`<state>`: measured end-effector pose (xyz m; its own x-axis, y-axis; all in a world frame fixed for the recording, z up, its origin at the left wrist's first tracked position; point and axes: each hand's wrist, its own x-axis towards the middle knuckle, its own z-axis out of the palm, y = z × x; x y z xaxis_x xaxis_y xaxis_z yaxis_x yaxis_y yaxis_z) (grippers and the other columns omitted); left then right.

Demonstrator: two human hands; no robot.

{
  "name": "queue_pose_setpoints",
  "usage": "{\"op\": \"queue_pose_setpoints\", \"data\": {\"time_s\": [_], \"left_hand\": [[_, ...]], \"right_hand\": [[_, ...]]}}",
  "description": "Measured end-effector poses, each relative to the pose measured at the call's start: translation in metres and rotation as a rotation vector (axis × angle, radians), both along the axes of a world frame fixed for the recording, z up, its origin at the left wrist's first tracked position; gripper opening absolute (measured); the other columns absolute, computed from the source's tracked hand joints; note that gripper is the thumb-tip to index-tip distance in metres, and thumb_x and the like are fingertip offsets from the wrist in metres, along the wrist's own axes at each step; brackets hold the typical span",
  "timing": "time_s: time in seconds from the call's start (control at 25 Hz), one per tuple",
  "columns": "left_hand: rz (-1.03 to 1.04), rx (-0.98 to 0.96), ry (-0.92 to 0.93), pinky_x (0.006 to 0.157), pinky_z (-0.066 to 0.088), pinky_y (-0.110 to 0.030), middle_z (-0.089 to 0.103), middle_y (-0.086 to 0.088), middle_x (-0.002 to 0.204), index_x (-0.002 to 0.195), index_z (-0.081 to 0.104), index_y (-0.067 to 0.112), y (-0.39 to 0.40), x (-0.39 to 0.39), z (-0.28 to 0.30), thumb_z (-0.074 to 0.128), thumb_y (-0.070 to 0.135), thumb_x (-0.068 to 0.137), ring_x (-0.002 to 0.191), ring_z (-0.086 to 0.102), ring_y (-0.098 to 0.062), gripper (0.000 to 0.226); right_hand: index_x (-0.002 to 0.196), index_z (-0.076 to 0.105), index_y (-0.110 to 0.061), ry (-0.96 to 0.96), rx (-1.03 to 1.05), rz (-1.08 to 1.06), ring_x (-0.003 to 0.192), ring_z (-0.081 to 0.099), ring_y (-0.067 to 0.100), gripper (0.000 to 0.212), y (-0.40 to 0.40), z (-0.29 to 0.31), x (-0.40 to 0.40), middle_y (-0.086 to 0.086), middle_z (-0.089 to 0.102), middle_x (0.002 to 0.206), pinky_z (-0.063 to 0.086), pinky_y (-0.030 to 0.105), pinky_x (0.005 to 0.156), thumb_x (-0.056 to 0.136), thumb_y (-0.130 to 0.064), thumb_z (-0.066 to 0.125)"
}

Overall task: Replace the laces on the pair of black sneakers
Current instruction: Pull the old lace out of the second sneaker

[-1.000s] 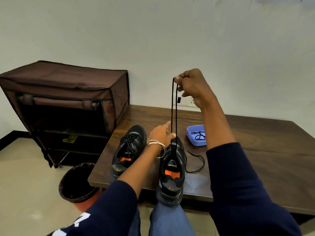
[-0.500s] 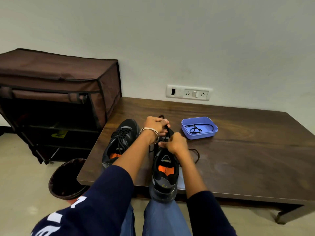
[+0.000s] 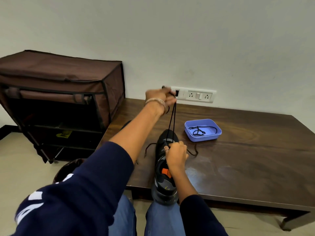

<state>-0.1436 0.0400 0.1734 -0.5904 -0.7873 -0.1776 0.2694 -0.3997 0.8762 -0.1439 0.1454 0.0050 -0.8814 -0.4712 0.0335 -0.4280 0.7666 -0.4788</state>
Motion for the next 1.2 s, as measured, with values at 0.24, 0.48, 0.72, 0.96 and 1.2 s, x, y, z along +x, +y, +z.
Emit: {"op": "queue_pose_setpoints", "data": {"time_s": [0.24, 0.48, 0.72, 0.96, 1.2], "left_hand": [[-0.035, 0.084, 0.357, 0.063, 0.061, -0.037, 0.067, -0.019, 0.074, 0.078, 0.060, -0.005, 0.004, 0.004, 0.083, 0.061, 0.001, 0.090, 0.066, 0.068, -0.029, 0.014], [-0.026, 0.183, 0.401, 0.062, 0.061, -0.036, 0.067, -0.018, 0.075, 0.079, 0.058, -0.003, -0.006, 0.007, 0.054, 0.059, 0.000, 0.091, 0.068, 0.068, -0.029, 0.012], [0.074, -0.048, -0.379, 0.065, 0.056, -0.038, 0.064, -0.016, 0.091, 0.082, 0.057, 0.000, -0.059, 0.013, -0.048, 0.068, -0.004, 0.078, 0.073, 0.065, -0.027, 0.012], [-0.322, -0.444, -1.024, 0.084, 0.054, -0.049, 0.068, -0.023, 0.102, 0.100, 0.063, -0.005, -0.016, 0.031, -0.122, 0.074, 0.022, 0.078, 0.100, 0.066, -0.038, 0.037], [-0.478, -0.486, -0.840, 0.089, 0.052, -0.037, 0.062, -0.010, 0.114, 0.129, 0.049, 0.010, 0.019, 0.042, -0.148, 0.086, 0.012, 0.059, 0.104, 0.062, -0.026, 0.080]], "right_hand": [[0.110, 0.069, -0.016, -0.014, 0.021, 0.000, 0.120, 0.044, 0.025, 0.025, -0.003, -0.001, -0.003, 0.007, 0.051, 0.126, 0.041, 0.043, 0.097, 0.098, -0.032, 0.053], [0.111, 0.057, -0.015, -0.114, -0.213, -0.082, 0.114, 0.051, 0.025, 0.030, 0.001, -0.002, -0.006, 0.005, 0.059, 0.115, 0.043, 0.043, 0.093, 0.091, -0.035, 0.065], [0.097, 0.065, -0.007, -0.426, -0.481, -0.218, 0.098, 0.060, 0.024, 0.020, 0.013, -0.006, -0.028, 0.010, 0.067, 0.101, 0.050, 0.035, 0.085, 0.084, -0.021, 0.074], [0.098, 0.071, -0.003, -0.237, -0.588, -0.127, 0.080, 0.060, 0.014, 0.016, 0.014, 0.008, -0.039, 0.006, 0.067, 0.086, 0.051, 0.027, 0.085, 0.087, 0.003, 0.060], [0.101, 0.074, -0.021, -0.043, -0.106, 0.472, 0.099, 0.065, 0.017, 0.048, -0.003, 0.018, -0.051, -0.002, 0.073, 0.101, 0.047, 0.039, 0.093, 0.076, 0.012, 0.050]]}}
